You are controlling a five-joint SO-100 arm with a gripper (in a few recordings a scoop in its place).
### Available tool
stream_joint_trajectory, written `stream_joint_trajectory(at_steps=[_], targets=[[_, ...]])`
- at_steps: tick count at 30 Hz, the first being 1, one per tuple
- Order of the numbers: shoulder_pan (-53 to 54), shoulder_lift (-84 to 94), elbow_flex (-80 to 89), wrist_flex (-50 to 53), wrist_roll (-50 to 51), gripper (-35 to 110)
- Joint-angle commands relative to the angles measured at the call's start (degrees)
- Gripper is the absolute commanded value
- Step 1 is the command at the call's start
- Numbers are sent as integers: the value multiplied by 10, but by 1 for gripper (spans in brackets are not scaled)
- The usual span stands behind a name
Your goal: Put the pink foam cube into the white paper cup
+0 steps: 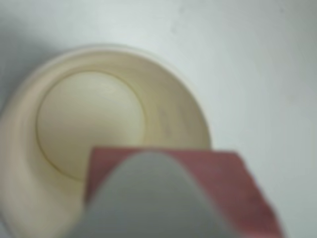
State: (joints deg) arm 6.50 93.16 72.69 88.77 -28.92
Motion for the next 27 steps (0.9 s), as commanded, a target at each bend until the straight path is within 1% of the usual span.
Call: stream_joint_trajectory(at_steps=[1,9,13,18,22,27], targets=[[-5,7,-68,4,7,15],[-5,-20,-68,4,7,15],[-5,-24,-68,4,-6,25],[-6,-26,-68,4,-62,39],[-6,-24,-68,4,-79,42],[-5,-14,-68,6,-81,43]])
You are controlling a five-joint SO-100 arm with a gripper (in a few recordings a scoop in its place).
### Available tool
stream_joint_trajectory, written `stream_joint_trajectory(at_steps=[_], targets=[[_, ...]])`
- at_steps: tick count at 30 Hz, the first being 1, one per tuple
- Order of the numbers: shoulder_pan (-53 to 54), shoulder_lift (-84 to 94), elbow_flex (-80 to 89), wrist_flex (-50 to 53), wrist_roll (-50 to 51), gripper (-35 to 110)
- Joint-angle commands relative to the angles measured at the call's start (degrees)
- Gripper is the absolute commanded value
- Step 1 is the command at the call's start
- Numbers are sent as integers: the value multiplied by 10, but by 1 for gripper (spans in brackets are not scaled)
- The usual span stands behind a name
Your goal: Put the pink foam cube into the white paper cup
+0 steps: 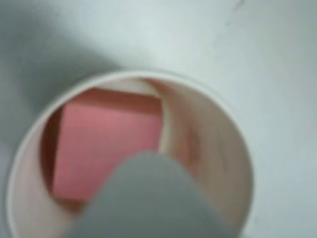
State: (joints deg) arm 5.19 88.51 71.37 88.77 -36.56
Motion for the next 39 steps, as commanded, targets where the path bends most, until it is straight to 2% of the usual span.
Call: stream_joint_trajectory(at_steps=[1,8,14,23,30,39], targets=[[9,40,-54,6,-1,43],[10,149,-53,31,110,31],[10,274,39,52,208,0],[-71,422,230,46,315,0],[-133,511,393,-9,367,0],[-146,596,538,-85,380,0]])
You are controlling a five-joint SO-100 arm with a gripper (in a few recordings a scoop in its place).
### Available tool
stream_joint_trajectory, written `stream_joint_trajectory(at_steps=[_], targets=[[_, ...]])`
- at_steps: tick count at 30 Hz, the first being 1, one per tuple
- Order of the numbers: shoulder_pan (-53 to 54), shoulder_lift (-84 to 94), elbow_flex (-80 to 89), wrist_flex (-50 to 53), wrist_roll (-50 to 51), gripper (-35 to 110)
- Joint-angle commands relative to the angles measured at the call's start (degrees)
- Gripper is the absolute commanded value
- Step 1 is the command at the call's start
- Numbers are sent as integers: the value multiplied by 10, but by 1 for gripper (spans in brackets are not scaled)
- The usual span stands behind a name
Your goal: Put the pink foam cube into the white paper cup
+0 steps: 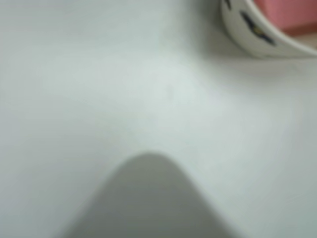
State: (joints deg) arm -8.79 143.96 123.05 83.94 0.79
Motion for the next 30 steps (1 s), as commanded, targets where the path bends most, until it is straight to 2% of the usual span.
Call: stream_joint_trajectory(at_steps=[1,14,30], targets=[[-7,41,33,-47,10,0],[-38,68,231,-162,70,0],[-81,286,422,-161,147,0]])
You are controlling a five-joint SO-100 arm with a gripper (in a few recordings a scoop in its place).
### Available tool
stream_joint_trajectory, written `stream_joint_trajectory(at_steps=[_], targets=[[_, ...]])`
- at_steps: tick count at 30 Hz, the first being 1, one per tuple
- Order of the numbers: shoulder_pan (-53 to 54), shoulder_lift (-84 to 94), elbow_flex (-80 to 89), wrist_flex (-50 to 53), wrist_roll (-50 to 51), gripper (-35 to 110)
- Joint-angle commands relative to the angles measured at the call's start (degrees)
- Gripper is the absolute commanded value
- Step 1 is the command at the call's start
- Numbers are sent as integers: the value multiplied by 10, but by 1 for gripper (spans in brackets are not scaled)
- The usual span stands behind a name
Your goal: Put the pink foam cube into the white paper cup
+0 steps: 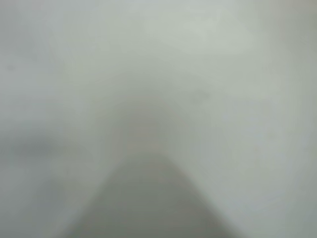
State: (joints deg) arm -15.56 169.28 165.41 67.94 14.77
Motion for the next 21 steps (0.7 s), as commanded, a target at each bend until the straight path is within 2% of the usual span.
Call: stream_joint_trajectory(at_steps=[1,6,13,21], targets=[[-13,33,-1,-2,6,0],[-12,50,13,-4,-11,0],[4,199,86,-29,-55,0],[4,203,92,-35,-69,0]])
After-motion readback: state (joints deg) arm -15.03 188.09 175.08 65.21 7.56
